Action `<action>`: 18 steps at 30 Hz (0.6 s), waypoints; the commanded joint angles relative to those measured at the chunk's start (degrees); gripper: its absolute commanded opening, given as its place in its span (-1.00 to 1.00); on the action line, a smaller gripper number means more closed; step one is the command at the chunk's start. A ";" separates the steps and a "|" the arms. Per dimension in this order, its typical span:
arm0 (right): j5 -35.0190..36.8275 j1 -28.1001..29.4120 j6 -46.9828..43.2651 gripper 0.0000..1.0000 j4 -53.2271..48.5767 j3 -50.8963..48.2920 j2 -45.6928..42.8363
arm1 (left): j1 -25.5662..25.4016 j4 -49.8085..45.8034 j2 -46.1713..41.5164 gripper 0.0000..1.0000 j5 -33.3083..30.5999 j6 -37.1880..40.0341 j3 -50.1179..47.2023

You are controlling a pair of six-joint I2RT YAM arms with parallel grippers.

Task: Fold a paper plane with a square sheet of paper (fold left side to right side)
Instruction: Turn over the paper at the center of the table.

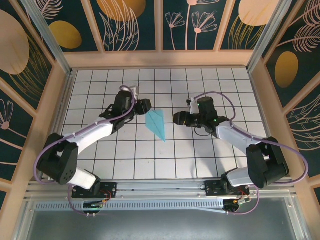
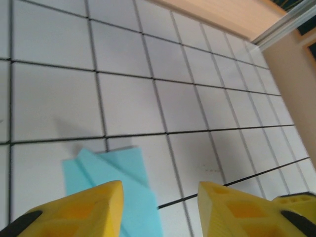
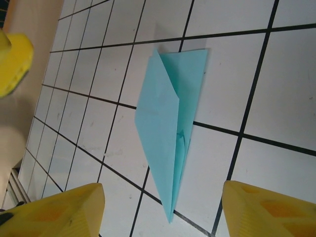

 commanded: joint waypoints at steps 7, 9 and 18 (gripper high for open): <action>-5.34 0.97 -1.14 0.22 8.42 3.29 12.24 | 0.57 0.58 -9.68 0.09 -9.84 -4.09 -12.38; -5.47 1.89 -2.92 0.18 7.76 5.66 15.28 | 0.60 1.19 -10.67 0.10 -10.23 -5.52 -14.12; -6.85 3.52 -5.81 0.03 9.24 12.47 26.67 | 0.56 3.84 -13.67 0.20 -13.58 -8.56 -19.89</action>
